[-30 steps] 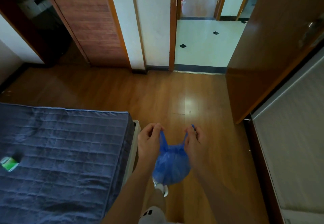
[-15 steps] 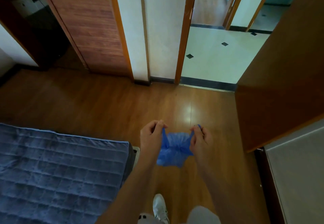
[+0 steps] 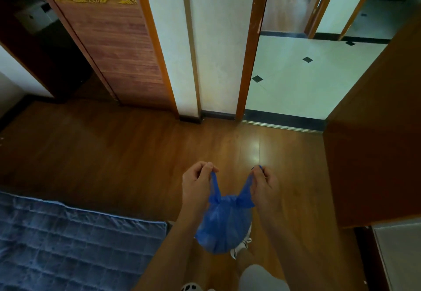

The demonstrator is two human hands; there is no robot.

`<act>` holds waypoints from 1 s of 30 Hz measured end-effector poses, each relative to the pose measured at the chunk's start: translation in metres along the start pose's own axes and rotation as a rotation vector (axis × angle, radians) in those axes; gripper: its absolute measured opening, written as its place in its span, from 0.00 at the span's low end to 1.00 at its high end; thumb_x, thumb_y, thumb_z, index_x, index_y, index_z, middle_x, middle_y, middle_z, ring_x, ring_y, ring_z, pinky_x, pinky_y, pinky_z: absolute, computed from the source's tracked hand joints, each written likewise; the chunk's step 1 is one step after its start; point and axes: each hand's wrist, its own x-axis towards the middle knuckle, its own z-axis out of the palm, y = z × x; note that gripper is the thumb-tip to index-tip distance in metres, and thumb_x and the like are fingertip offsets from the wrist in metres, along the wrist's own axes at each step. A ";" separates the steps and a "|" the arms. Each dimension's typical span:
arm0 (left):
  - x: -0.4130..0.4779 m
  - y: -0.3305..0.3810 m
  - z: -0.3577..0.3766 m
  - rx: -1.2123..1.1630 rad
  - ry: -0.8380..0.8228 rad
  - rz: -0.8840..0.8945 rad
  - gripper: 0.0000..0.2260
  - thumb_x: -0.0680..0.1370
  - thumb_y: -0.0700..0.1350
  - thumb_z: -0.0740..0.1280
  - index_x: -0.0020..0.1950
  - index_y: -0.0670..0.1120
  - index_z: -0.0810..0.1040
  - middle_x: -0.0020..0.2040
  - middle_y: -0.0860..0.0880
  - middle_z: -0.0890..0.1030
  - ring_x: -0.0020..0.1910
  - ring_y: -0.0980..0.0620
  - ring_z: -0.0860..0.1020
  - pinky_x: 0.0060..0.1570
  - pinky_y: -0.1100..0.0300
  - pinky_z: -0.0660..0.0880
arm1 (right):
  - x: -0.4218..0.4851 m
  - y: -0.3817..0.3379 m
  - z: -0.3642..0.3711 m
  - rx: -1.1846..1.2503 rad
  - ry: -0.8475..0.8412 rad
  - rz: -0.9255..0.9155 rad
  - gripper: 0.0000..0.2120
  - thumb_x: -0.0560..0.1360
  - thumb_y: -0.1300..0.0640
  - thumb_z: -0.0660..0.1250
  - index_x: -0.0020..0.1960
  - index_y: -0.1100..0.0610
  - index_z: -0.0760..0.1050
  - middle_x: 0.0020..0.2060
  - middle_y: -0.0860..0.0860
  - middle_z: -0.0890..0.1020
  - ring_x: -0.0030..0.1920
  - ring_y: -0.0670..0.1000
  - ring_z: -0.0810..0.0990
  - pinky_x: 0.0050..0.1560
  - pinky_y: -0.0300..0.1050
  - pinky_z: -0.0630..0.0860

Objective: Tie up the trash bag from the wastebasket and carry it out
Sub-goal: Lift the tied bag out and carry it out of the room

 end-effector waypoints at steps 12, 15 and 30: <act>0.176 0.042 0.104 0.121 -0.003 -0.014 0.11 0.80 0.41 0.62 0.42 0.39 0.80 0.29 0.55 0.75 0.30 0.60 0.72 0.32 0.68 0.70 | 0.216 -0.066 0.020 -0.053 -0.106 0.015 0.12 0.81 0.55 0.60 0.42 0.59 0.74 0.33 0.52 0.73 0.34 0.46 0.72 0.38 0.42 0.71; 0.207 0.048 0.116 0.107 0.053 -0.021 0.11 0.81 0.39 0.61 0.43 0.36 0.79 0.31 0.51 0.75 0.28 0.61 0.74 0.29 0.71 0.71 | 0.260 -0.073 0.026 -0.012 -0.023 0.040 0.11 0.82 0.53 0.59 0.44 0.56 0.75 0.37 0.51 0.78 0.44 0.56 0.80 0.48 0.54 0.77; 0.402 0.066 0.113 0.066 0.096 -0.137 0.13 0.81 0.40 0.61 0.38 0.45 0.79 0.28 0.55 0.76 0.29 0.58 0.72 0.31 0.67 0.69 | 0.421 -0.102 0.120 -0.109 -0.139 0.040 0.15 0.82 0.54 0.58 0.37 0.53 0.73 0.31 0.52 0.73 0.34 0.49 0.72 0.35 0.42 0.69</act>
